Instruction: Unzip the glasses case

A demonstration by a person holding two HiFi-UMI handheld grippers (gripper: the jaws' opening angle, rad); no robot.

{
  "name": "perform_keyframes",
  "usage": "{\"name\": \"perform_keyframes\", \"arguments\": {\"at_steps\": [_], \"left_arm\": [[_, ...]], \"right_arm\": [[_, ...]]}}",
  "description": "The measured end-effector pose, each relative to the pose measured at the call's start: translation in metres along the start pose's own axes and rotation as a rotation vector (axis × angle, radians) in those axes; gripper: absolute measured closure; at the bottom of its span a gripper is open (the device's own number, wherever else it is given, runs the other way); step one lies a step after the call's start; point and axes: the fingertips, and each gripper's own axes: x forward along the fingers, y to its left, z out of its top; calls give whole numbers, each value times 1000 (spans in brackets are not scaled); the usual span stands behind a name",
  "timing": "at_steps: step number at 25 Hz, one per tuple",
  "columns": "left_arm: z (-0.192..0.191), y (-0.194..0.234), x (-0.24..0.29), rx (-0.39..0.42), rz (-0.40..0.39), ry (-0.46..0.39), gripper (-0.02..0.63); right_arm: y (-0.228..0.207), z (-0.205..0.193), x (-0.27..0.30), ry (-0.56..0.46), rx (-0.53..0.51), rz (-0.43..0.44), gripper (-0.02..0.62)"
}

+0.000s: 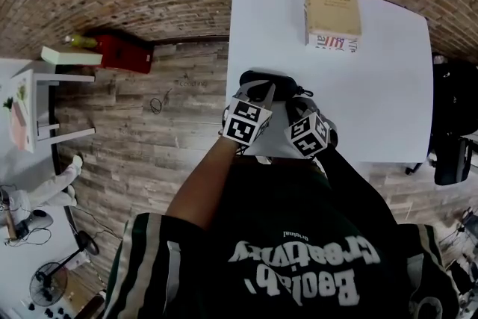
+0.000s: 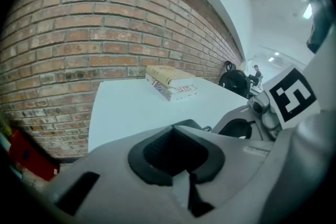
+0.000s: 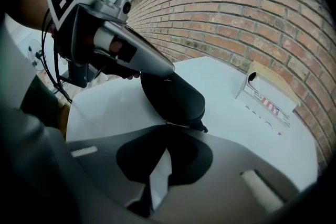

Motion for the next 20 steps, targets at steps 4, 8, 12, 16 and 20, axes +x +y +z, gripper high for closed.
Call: {"name": "perform_keyframes", "arguments": {"at_steps": [4,8,12,16,20], "left_arm": [[0,0,1,8,-3,6,600],[0,1,0,19,-6,14,600],[2,-1,1,41,-4,20,600],[1,-1,1,49,-13,33,600],[0,-1,0,56,-12,40,600]], "right_arm": [[-2,-1,0,-4,-8,-15,583],[-4,-1,-1,-6,-6,-28,584],[-6,-1,-3,-9,-8,-41,583],[-6,-1,-4,-6,-30,-61,583],[-8,-2,-5,4,-40,-75,583]]}}
